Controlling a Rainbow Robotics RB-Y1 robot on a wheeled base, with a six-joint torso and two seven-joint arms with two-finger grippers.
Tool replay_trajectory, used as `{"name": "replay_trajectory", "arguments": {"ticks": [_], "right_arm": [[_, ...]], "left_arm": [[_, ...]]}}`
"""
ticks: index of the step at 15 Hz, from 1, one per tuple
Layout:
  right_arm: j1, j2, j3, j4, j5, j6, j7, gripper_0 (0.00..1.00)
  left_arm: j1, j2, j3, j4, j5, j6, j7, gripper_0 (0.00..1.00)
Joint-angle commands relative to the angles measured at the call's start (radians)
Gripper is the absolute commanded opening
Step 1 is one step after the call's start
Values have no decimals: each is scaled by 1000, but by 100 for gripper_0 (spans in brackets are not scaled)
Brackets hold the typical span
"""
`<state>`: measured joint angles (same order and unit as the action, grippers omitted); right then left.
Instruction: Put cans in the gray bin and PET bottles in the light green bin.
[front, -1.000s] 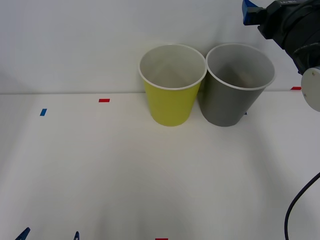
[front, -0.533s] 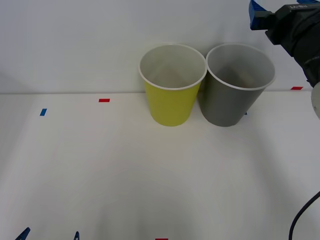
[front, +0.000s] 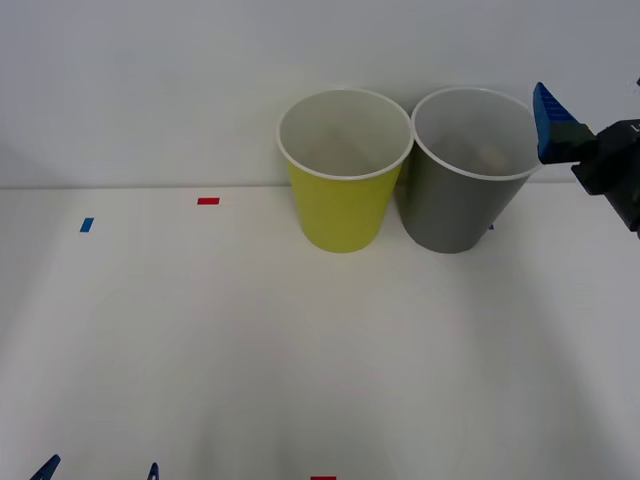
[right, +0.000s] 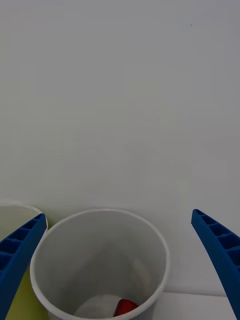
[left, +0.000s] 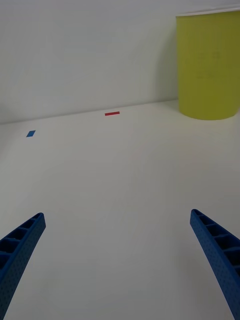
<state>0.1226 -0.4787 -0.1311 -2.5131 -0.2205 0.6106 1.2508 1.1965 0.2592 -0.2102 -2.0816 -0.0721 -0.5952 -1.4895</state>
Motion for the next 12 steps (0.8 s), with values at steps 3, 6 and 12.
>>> {"name": "replay_trajectory", "arguments": {"ticks": [3,6,12], "right_arm": [[239,37,30,-3,6,-276,6,100],[336,45,76,53,95,-468,1,100],[463,74,125,370,155,-973,12,100]], "left_arm": [[0,0,0,0,0,0,0,100],[0,0,0,0,0,0,0,100],[0,0,0,0,0,0,0,100]]}}
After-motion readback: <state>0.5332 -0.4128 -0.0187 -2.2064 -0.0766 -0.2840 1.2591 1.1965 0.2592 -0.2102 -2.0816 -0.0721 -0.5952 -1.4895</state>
